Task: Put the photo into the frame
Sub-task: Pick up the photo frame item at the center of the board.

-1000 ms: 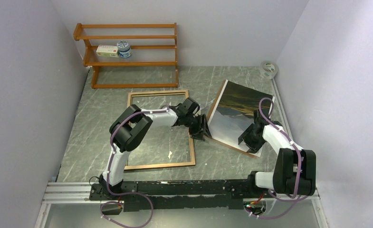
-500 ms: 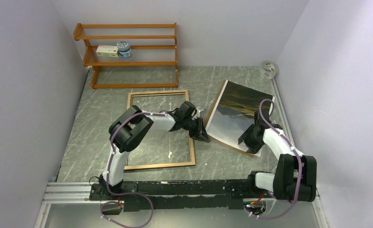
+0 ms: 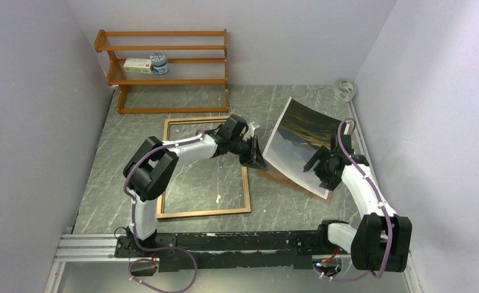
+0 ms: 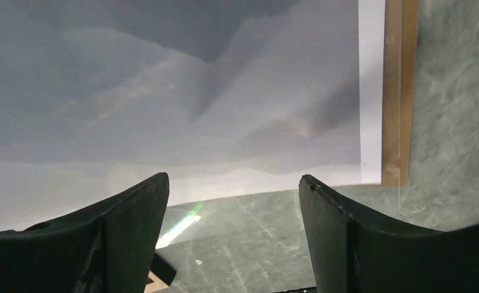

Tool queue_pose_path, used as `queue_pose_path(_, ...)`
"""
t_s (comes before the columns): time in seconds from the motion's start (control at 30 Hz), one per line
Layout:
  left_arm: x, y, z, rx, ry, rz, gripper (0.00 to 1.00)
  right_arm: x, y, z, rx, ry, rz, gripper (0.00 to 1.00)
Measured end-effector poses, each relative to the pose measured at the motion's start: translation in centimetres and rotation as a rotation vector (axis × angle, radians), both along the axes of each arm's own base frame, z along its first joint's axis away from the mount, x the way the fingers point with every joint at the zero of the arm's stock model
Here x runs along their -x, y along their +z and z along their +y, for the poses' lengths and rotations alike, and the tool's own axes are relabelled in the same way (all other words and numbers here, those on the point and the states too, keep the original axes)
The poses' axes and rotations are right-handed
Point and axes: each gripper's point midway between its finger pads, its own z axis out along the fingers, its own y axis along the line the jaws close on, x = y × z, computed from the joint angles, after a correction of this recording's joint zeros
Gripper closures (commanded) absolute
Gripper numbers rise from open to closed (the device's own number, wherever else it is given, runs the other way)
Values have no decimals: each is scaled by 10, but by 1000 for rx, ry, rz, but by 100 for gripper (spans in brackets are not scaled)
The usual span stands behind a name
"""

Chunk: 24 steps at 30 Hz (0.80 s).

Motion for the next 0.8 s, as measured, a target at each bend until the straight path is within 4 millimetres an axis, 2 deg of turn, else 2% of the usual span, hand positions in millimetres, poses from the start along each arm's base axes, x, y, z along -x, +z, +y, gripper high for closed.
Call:
queue_pose_path(0.13, -13, 32, 2, -76, -16, -66, 98, -20, 31, -6, 37, 8, -86, 18)
queue_pose_path(0.27, -23, 55, 13, -181, -17, -140, 98, -25, 39, -11, 63, 11, -99, 18)
queue_pose_path(0.4, -22, 65, 33, -289, -13, -180, 97, -23, 31, -11, 64, 23, -63, 18)
queue_pose_path(0.63, -15, 73, 64, -428, -36, -223, 98, -24, 3, -11, 58, 36, 29, 21)
queue_pose_path(0.8, -25, 97, 83, -511, -29, -325, 97, -20, -18, -10, 50, 35, 86, 26)
